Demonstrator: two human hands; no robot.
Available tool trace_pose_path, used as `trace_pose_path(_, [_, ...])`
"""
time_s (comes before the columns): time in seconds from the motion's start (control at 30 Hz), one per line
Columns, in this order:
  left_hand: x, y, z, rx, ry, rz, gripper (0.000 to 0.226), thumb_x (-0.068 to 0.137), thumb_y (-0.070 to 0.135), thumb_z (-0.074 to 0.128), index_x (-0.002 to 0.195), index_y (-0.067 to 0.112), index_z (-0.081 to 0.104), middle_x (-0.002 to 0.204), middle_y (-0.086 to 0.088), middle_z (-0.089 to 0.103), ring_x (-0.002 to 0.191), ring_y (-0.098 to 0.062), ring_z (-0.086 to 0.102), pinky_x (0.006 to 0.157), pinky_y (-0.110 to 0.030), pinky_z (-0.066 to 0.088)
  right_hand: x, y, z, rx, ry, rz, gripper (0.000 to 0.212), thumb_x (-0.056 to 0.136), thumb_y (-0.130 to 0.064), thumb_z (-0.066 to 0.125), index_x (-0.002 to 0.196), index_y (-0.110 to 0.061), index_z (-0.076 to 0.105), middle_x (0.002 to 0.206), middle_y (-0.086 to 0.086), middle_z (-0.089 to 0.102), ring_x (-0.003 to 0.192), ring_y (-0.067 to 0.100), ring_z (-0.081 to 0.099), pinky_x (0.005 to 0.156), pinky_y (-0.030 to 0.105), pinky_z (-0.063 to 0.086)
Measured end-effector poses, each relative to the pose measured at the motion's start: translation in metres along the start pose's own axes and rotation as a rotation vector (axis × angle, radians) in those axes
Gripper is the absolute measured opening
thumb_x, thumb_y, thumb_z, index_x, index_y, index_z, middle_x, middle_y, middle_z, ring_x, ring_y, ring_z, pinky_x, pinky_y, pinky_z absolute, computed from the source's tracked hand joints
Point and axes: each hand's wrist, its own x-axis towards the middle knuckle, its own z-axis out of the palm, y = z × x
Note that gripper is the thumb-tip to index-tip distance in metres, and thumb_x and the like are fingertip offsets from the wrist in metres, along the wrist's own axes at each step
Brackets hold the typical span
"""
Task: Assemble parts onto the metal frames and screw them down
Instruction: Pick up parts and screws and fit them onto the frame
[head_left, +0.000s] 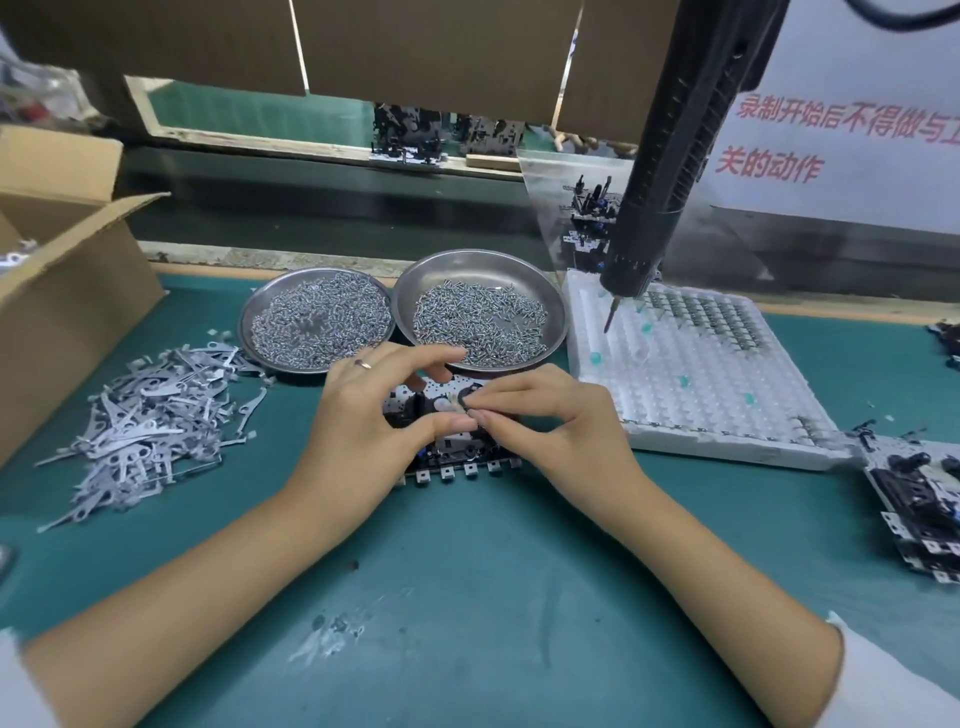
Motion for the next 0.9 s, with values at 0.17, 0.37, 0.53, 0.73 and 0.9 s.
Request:
trace_pose_path(0.17, [-0.009,-0.009,-0.012,-0.123,0.009,-0.084,0.025,0.075,0.037,0.067,0.100,0.038,0.066,0.090,0.014,0.066,0.089,0.000,0.060,0.087,-0.014,0.042,-0.002,0.005,0.005,-0.238,-0.042,-0.191,0.013,0.079,-0.012,0.074,0.091,-0.013,0.078,0.091,-0.003,0.072,0.080,0.021,0.055,0.075,0.031,0.044])
trace_pose_path(0.37, [-0.013,-0.011,-0.017,-0.192,0.162,-0.178,0.008,0.084,0.030,0.060,0.087,0.029,0.068,0.087,0.011,0.069,0.078,0.005,0.060,0.077,-0.006,0.041,-0.004,0.009,0.011,-0.390,-0.044,-0.355,0.011,0.078,-0.016,0.073,0.087,-0.013,0.079,0.090,-0.001,0.074,0.075,0.028,0.056,0.074,0.042,0.047])
trace_pose_path(0.53, [-0.013,-0.008,-0.017,-0.167,0.175,-0.183,0.007,0.083,0.030,0.061,0.086,0.030,0.068,0.087,0.012,0.068,0.076,0.006,0.059,0.077,-0.006,0.041,-0.004,0.010,0.011,-0.439,-0.061,-0.385,0.009,0.077,-0.016,0.074,0.084,-0.014,0.079,0.090,-0.001,0.074,0.075,0.029,0.057,0.074,0.045,0.047])
trace_pose_path(0.73, [-0.017,-0.006,-0.015,0.061,0.043,-0.014,0.019,0.085,0.035,0.064,0.090,0.018,0.073,0.086,0.010,0.067,0.084,-0.010,0.060,0.085,-0.039,0.046,-0.004,0.008,0.010,-0.461,-0.093,-0.379,0.011,0.075,-0.012,0.073,0.085,-0.014,0.079,0.092,-0.002,0.073,0.077,0.026,0.056,0.074,0.038,0.046])
trace_pose_path(0.9, [-0.022,-0.006,-0.011,0.343,-0.154,0.135,0.040,0.075,0.042,0.057,0.105,0.019,0.071,0.096,0.006,0.066,0.092,-0.015,0.059,0.088,-0.032,0.036,-0.005,0.004,0.008,-0.349,-0.136,-0.242,0.017,0.076,-0.005,0.075,0.092,-0.011,0.077,0.095,-0.002,0.073,0.083,0.024,0.055,0.078,0.046,0.049])
